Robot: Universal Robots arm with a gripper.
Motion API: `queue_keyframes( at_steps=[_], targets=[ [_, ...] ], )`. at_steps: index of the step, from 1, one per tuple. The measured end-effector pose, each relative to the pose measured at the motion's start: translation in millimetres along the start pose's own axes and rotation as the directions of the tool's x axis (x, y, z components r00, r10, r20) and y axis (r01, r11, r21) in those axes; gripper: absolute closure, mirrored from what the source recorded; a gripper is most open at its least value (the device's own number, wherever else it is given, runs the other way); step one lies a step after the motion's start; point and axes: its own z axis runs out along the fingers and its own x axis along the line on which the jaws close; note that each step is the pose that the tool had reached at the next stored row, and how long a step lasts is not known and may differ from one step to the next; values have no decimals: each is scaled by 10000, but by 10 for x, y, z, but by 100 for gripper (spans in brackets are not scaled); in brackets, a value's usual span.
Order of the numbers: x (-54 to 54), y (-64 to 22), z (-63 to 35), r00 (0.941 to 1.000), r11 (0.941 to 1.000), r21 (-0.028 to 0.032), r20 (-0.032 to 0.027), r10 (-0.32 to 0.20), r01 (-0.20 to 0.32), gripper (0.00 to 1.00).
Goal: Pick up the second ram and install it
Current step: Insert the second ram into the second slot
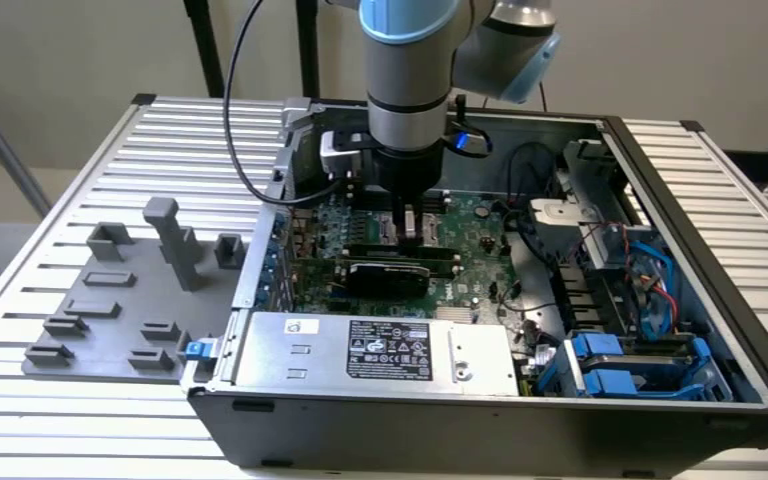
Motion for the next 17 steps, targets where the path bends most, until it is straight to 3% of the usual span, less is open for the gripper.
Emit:
queue_keyframes(
  at_steps=[3,8,10,12,14,17],
  targets=[
    [-1,-4,-36,10000,10000,0,-1,0,0,79],
    [-3,-18,-182,10000,10000,-2,-2,-1,1,79],
    [-4,-23,-214,10000,10000,-13,0,-2,2,88],
    [-4,-38,-224,10000,10000,-46,1,0,0,89],
    [-4,-71,-225,10000,9999,-138,3,2,-2,89],
    [-2,-122,-220,10000,9994,-352,8,7,-7,89]
  ],
)
